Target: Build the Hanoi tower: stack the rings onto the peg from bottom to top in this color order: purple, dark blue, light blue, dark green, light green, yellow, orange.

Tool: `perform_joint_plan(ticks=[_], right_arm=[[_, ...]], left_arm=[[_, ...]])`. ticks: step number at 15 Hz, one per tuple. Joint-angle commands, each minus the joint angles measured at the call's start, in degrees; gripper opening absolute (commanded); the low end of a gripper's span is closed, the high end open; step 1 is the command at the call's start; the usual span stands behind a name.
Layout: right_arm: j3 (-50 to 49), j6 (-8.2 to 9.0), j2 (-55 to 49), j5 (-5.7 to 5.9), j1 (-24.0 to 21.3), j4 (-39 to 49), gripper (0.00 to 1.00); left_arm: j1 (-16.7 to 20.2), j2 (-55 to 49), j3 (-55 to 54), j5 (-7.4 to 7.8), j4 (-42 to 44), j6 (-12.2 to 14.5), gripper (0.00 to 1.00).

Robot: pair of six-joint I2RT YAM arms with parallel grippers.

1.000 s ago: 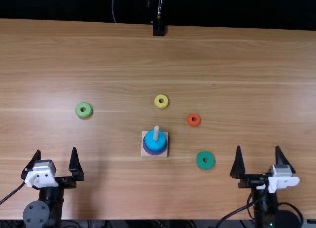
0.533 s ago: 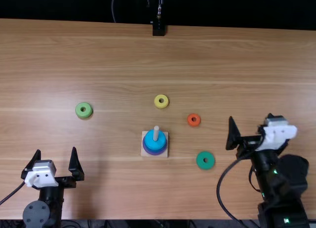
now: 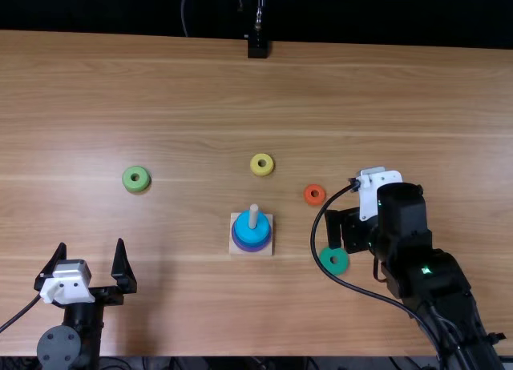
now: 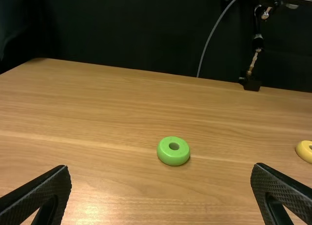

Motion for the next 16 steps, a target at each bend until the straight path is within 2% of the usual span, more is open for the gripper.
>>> perform_joint_plan(ticks=[1,6,10,13,16], right_arm=[[2.4,0.06,-0.3,-0.73,-0.4,-2.9,1.0],[1.7,-0.36,-0.2,-0.84,-0.1,-10.3,1.0],[-3.9,0.16,0.1,-1.05,7.7,-9.3,1.0],[-5.1,0.37,8.0,-0.94,7.6,-8.2,1.0],[-4.8,0.27,11.4,-0.73,7.5,-8.0,1.0]], left_arm=[[0.4,-0.6,-1.9,0.05,-0.3,0.5,1.0],[0.4,-0.6,-1.9,0.05,-0.3,0.5,1.0],[0.4,-0.6,-1.9,0.05,-0.3,0.5,1.0],[0.4,-0.6,-1.9,0.05,-0.3,0.5,1.0],[0.4,-0.6,-1.9,0.05,-0.3,0.5,1.0]])
